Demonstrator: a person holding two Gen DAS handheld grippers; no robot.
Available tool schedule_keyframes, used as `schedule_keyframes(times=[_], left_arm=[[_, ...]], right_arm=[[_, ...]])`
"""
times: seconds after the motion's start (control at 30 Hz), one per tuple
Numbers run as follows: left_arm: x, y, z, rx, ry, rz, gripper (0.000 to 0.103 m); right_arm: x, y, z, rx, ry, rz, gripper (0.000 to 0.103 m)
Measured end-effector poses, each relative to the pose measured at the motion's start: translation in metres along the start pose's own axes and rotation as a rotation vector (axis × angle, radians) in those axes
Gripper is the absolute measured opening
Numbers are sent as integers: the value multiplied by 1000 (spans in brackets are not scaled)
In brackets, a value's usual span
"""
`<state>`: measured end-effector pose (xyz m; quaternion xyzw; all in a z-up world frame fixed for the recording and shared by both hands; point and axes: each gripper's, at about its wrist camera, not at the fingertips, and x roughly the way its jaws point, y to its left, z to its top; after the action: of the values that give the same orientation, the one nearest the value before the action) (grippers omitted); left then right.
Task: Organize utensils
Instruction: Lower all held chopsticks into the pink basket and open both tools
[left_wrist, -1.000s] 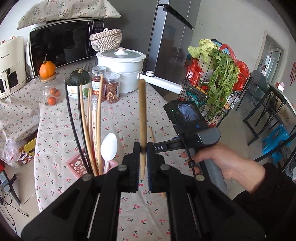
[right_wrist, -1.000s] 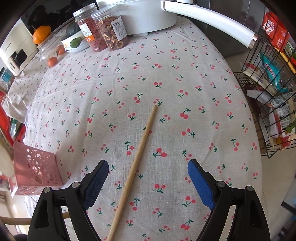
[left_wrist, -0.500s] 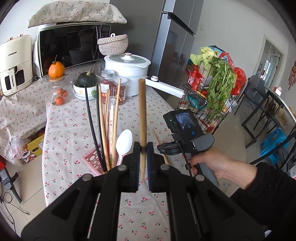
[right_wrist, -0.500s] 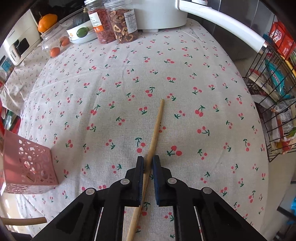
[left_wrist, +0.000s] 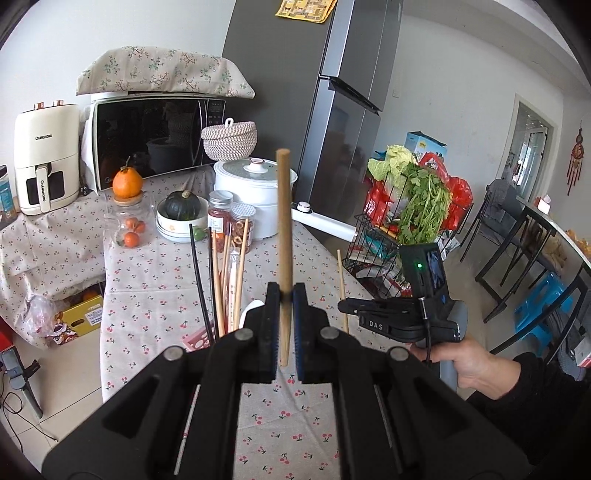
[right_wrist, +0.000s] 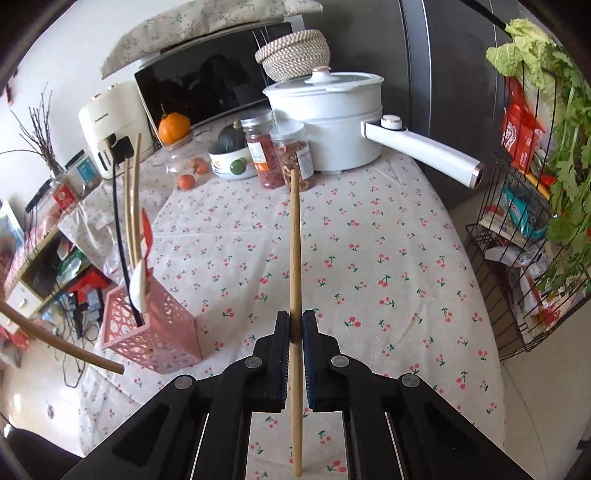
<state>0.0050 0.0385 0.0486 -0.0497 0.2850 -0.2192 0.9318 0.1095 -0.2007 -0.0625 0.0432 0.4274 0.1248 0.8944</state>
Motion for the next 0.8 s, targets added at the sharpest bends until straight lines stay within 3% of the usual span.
schedule_keyframes(times=[0.2, 0.43, 0.8], left_arm=[[-15, 2, 9, -3, -69, 21, 8], [-20, 14, 18, 6, -104, 97, 8], [20, 37, 10, -6, 17, 199, 8]], right_arm=[[-52, 22, 9, -28, -170, 54, 7], [-95, 40, 31, -38, -311, 140, 7], [-99, 66, 46, -34, -345, 260, 7]])
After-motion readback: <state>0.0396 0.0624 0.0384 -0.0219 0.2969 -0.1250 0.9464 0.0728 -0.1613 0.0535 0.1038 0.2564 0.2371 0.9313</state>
